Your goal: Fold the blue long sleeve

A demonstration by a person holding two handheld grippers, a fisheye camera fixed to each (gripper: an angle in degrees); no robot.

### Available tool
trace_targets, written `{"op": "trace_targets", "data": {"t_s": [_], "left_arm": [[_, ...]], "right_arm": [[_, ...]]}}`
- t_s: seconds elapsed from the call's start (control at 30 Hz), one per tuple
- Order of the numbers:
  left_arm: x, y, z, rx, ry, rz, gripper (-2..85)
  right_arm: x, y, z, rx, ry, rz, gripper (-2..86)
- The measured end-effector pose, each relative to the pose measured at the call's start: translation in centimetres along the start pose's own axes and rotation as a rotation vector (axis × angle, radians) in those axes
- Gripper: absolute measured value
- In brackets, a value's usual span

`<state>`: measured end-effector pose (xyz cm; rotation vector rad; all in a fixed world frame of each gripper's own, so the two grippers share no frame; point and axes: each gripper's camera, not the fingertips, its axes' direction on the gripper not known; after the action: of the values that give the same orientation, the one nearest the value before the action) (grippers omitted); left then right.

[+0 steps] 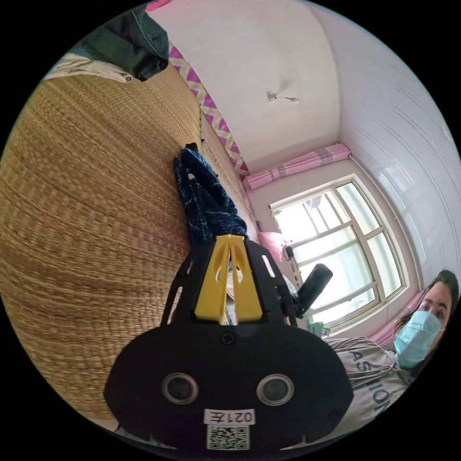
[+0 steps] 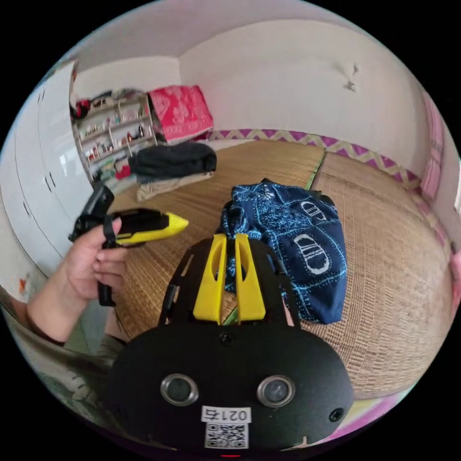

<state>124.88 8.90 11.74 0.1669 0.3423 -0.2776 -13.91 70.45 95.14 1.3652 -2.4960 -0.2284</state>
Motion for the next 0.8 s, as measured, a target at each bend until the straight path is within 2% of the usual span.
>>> {"op": "trace_targets", "data": {"t_s": [0.17, 0.37, 0.47, 0.57, 0.63, 0.67, 0.73, 0.8], "left_arm": [[2.0, -1.6, 1.6, -0.027, 0.020, 0.064, 1.7], [4.1, -4.7, 8.0, -0.127, 0.030, 0.115, 7.5], [3.4, -5.8, 10.2, -0.146, -0.071, 0.086, 10.6], [4.1, -5.8, 7.5, 0.001, -0.204, 0.082, 13.6], [5.6, -5.9, 6.4, 0.030, -0.376, 0.119, 16.1], [5.4, -6.1, 6.8, 0.006, -0.376, 0.117, 16.5], [3.3, -7.3, 10.0, -0.172, -0.288, 0.070, 16.7], [2.6, -7.9, 11.8, -0.237, -0.292, 0.070, 15.0]], "right_arm": [[7.8, 4.5, -0.1, 0.063, -0.256, 0.285, 1.4], [11.7, 9.6, 1.4, 0.122, -0.369, 0.388, 1.1], [13.8, 12.2, 2.2, 0.166, -0.420, 0.440, 1.0], [15.7, 15.3, 3.0, 0.212, -0.429, 0.490, 1.0], [16.3, 17.1, 3.7, 0.225, -0.413, 0.503, 1.0], [16.6, 18.4, 4.3, 0.233, -0.404, 0.512, 1.0], [17.0, 20.3, 5.5, 0.241, -0.404, 0.528, 1.0], [17.4, 22.1, 7.0, 0.249, -0.403, 0.545, 1.0]]}}
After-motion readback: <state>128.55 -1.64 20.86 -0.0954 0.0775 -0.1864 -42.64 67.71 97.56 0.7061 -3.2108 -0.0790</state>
